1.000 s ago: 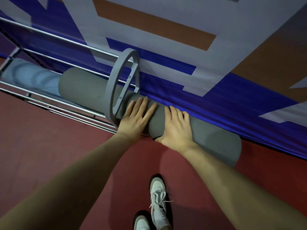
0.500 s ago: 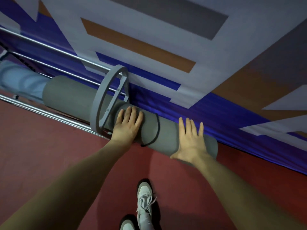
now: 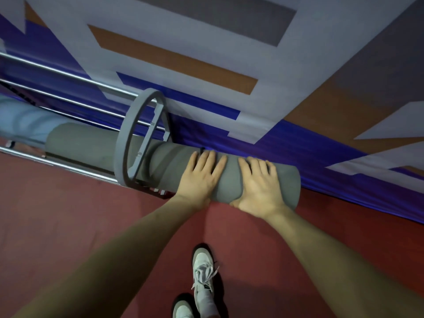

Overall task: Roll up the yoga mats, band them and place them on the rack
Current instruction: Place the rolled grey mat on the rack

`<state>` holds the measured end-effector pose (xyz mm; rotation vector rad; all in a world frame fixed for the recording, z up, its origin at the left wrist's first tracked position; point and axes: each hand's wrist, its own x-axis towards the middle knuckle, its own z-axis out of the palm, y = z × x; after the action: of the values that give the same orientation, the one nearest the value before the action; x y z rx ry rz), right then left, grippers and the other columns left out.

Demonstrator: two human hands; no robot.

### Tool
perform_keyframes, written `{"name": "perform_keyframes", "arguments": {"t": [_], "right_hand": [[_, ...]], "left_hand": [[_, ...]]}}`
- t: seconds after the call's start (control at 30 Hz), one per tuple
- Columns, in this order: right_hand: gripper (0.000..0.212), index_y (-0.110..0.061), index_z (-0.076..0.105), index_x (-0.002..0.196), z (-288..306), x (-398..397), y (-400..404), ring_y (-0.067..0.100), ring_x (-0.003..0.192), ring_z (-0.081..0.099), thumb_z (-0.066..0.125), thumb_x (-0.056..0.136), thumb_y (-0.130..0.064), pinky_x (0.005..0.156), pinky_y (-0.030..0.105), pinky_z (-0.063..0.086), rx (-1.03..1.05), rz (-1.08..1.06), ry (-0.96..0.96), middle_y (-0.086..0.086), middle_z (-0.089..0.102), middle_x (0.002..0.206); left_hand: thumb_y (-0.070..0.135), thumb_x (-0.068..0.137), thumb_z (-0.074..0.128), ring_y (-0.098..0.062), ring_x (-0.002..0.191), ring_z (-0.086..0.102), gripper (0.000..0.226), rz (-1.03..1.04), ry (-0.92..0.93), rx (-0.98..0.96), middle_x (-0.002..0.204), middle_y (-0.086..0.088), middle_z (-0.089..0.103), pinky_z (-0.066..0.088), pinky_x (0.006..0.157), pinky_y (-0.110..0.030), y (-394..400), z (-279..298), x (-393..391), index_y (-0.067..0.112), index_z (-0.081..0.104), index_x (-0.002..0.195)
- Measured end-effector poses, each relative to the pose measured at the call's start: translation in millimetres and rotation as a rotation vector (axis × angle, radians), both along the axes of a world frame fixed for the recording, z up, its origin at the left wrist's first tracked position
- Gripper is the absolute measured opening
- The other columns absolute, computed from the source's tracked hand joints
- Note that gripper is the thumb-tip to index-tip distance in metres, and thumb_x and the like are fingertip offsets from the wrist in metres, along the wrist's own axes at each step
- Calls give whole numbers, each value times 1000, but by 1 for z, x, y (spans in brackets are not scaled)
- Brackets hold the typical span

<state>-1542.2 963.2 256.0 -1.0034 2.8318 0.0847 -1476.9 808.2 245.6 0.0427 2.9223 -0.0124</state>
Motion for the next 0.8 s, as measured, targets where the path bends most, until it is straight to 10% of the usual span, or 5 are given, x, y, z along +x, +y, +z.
{"name": "perform_keyframes", "arguments": {"t": [0.27, 0.47, 0.8], "right_hand": [[105, -7, 59, 120, -7, 32, -68, 31, 105, 57, 82, 33, -60, 98, 46, 36, -80, -27, 25, 14, 60, 115], [104, -8, 55, 122, -6, 30, -110, 30, 110, 55, 83, 37, -62, 100, 48, 38, -36, 16, 18, 14, 59, 119], [132, -10, 5, 151, 16, 30, -63, 37, 145, 9, 67, 56, -77, 111, 63, 0, 95, -207, -69, 19, 6, 158]], "left_hand": [[22, 58, 84, -39, 108, 61, 82, 8, 57, -122, 117, -28, 61, 48, 94, -45, -60, -3, 18, -1, 48, 128], [24, 92, 54, -34, 146, 1, 88, 97, -129, -239, 155, -23, 1, -6, 117, -40, -86, 1, 17, 1, -10, 148], [20, 94, 49, -30, 147, -5, 83, 171, -173, -162, 158, -17, -3, -5, 119, -44, -70, 11, 19, 6, -12, 149]]}}
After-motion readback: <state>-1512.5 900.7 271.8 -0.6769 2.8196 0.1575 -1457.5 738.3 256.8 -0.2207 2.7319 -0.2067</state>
